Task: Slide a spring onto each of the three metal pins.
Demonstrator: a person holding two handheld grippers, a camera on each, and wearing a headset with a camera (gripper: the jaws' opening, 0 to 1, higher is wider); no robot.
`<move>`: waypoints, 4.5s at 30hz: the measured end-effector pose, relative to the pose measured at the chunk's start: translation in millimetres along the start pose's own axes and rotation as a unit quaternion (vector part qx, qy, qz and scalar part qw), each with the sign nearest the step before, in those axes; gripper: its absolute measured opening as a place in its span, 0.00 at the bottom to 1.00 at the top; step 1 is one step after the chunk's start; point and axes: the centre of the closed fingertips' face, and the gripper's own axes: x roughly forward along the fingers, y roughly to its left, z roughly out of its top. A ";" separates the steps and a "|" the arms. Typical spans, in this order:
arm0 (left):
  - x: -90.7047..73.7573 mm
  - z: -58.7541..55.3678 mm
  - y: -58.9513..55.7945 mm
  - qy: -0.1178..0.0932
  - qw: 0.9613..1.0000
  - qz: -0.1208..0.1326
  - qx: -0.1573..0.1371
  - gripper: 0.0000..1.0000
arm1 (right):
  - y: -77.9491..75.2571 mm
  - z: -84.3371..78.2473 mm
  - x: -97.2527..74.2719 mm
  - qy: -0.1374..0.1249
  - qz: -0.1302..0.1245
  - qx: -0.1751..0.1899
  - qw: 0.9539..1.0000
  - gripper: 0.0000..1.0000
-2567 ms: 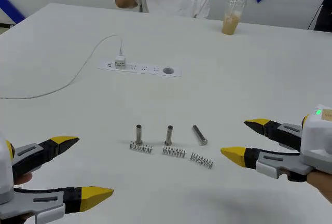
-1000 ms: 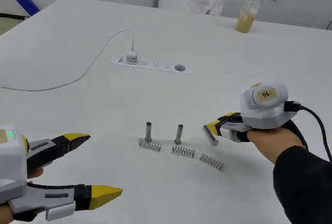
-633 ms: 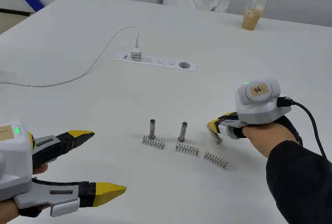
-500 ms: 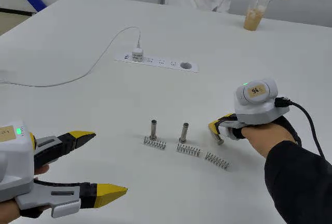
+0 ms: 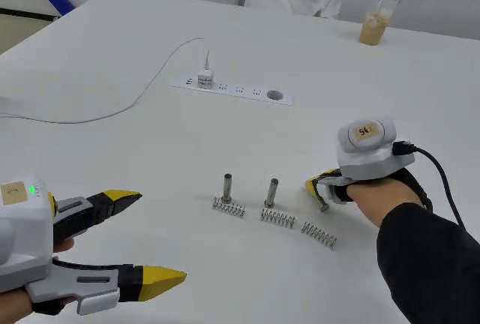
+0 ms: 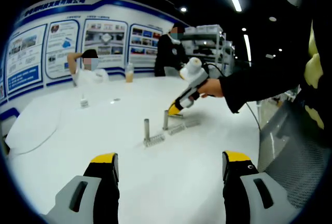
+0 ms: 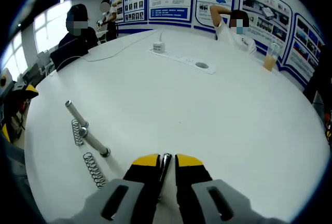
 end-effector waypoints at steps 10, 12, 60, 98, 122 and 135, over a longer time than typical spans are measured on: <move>1.1 -0.3 -0.3 0.000 1.000 -0.001 -0.002 0.83 | -1.8 0.3 3.7 0.007 0.001 0.013 1.000 0.10; 1.1 -0.6 -0.2 0.000 1.000 -0.001 -0.002 0.83 | -2.0 -0.9 4.5 0.009 0.001 0.015 1.000 0.10; -1.0 14.6 -10.7 -0.014 1.000 -0.008 0.014 0.83 | 22.5 5.1 -59.9 -0.074 -0.004 0.008 0.997 0.09; -1.9 12.0 -13.8 -0.014 1.000 -0.013 0.013 0.83 | 10.7 9.4 -92.4 -0.084 -0.024 0.020 0.996 0.16; 0.9 20.6 -16.8 -0.018 0.999 -0.020 0.027 0.83 | 1.6 182.0 -191.1 -0.296 -0.066 -0.054 0.951 0.20; 1.3 18.4 -15.6 -0.015 0.999 -0.020 0.026 0.83 | 19.8 75.1 -143.6 -0.188 -0.022 -0.056 0.980 0.19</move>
